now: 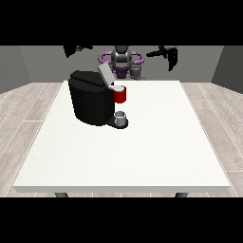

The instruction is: Insert the coffee pod into the coffee machine and close the lid

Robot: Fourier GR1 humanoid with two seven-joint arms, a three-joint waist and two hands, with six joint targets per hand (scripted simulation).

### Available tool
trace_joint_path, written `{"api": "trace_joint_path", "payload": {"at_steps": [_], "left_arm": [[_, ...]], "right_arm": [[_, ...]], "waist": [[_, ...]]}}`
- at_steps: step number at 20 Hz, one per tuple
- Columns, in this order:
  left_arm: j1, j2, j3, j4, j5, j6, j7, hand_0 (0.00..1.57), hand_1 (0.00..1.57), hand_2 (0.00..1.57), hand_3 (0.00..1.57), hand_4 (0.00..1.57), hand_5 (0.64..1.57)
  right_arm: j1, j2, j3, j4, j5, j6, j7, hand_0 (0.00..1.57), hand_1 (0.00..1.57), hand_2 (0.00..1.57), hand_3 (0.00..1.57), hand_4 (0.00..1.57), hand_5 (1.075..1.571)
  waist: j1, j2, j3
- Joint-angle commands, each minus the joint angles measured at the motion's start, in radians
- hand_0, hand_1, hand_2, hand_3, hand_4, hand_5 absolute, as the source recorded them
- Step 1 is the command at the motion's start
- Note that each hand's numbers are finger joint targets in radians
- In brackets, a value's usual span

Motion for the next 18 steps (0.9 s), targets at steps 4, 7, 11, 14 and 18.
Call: {"api": "trace_joint_path", "payload": {"at_steps": [4,7,11,14,18], "left_arm": [[0.035,-0.067,-0.003,-0.076,0.077,-0.027,0.012,0.00,0.00,0.00,0.00,0.14,1.571],[0.120,-0.082,-0.039,-0.159,0.091,-0.023,0.085,0.00,0.00,0.00,0.00,0.00,1.571],[0.134,-0.091,-0.074,-0.227,0.122,-0.057,0.076,0.00,0.00,0.00,0.00,0.22,1.571],[0.153,-0.104,-0.096,-0.314,0.148,-0.017,0.139,0.00,0.00,0.00,0.00,0.00,1.571],[0.242,-0.104,-0.152,-0.397,0.235,0.016,0.161,0.00,0.00,0.00,0.00,0.00,1.571]], "right_arm": [[-0.122,-0.006,0.026,-0.012,0.009,0.020,0.026,0.00,0.00,0.00,0.00,0.00,1.571],[-0.074,-0.031,0.043,-0.027,0.025,0.055,0.062,0.00,0.00,0.00,0.00,0.00,1.571],[-0.167,-0.013,0.068,0.001,0.064,0.037,0.062,0.00,0.00,0.00,0.00,0.24,1.571],[-0.203,0.016,0.083,0.008,0.077,0.026,0.069,0.00,0.00,0.00,0.00,0.00,1.571],[-0.211,-0.045,0.018,0.064,0.009,0.123,0.067,0.00,0.00,0.00,0.00,0.00,1.571]], "waist": [[0.098,0.050,0.0005],[0.108,-0.015,0.0007],[0.147,0.050,0.0007],[0.131,0.077,0.0007],[0.135,0.087,0.0008]]}}
